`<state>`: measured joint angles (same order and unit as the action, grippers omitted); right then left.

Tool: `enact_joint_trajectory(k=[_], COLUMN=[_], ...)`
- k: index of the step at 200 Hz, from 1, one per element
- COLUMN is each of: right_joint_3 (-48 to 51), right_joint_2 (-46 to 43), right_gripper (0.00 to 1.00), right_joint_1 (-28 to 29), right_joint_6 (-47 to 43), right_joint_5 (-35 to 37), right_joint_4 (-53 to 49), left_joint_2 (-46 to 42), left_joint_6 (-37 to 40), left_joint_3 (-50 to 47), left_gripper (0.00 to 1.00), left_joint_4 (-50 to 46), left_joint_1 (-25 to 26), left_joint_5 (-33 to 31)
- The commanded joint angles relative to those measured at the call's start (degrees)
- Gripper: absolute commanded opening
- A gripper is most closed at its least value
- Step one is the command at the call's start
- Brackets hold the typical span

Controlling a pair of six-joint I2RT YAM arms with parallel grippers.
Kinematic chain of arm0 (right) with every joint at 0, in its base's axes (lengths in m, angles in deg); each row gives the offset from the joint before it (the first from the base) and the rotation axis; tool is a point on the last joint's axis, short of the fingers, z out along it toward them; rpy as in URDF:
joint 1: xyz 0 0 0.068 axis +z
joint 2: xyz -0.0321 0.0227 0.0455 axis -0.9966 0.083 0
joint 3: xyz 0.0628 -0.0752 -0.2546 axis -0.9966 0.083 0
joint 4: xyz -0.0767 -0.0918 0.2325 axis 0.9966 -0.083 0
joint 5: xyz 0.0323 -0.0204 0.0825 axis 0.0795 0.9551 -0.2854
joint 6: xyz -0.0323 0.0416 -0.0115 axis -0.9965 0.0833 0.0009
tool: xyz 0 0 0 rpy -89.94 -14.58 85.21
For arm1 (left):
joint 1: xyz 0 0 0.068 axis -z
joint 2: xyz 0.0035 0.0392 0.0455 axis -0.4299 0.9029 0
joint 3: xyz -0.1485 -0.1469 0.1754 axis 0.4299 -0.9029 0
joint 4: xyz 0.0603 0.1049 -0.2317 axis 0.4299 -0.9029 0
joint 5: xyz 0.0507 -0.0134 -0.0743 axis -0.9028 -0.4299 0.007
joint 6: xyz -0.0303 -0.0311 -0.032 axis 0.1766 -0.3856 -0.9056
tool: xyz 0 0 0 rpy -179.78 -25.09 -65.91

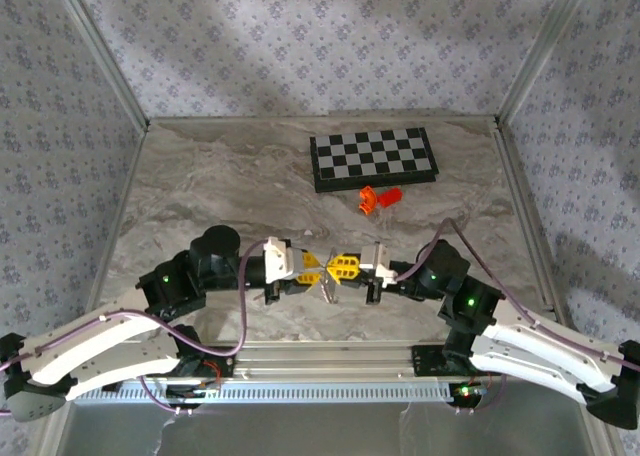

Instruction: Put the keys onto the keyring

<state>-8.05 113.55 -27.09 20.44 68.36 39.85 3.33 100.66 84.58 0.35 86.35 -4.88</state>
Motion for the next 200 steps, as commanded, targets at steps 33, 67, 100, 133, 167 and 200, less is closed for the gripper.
enact_joint_trajectory(k=[33,67,100,133,167,200], right_joint_3=[2.8,2.8,3.0,3.3,3.8,4.1], right_joint_2=[-1.1,-1.1,-1.3,-1.4,-1.1,-1.1], right_gripper=[0.00,0.00,0.00,0.00,0.00,0.00], right_joint_1=[-4.1,-4.5,-4.6,-4.8,-4.7,-4.8], right_joint_6=[11.7,13.1,14.0,15.0,15.2,15.5], right_joint_5=[-9.1,-10.6,-11.9,-12.1,-12.1,-11.9], right_joint_4=[17.4,18.8,20.2,21.6,22.3,22.9], left_joint_2=[-1.5,-1.0,-1.2,-1.4,0.0,1.4], left_joint_6=[-6.3,-7.5,-7.9,-8.1,-8.3,-9.1], left_joint_3=[-2.3,-2.5,-2.8,-2.9,-2.3,-2.2], left_gripper=[0.21,0.21,0.21,0.22,0.22,0.22], left_joint_4=[15.8,18.9,20.3,21.3,23.0,26.0], left_joint_1=[0.3,0.3,0.3,0.3,0.3,0.3], left_joint_5=[4.6,6.3,5.9,5.0,6.8,8.4])
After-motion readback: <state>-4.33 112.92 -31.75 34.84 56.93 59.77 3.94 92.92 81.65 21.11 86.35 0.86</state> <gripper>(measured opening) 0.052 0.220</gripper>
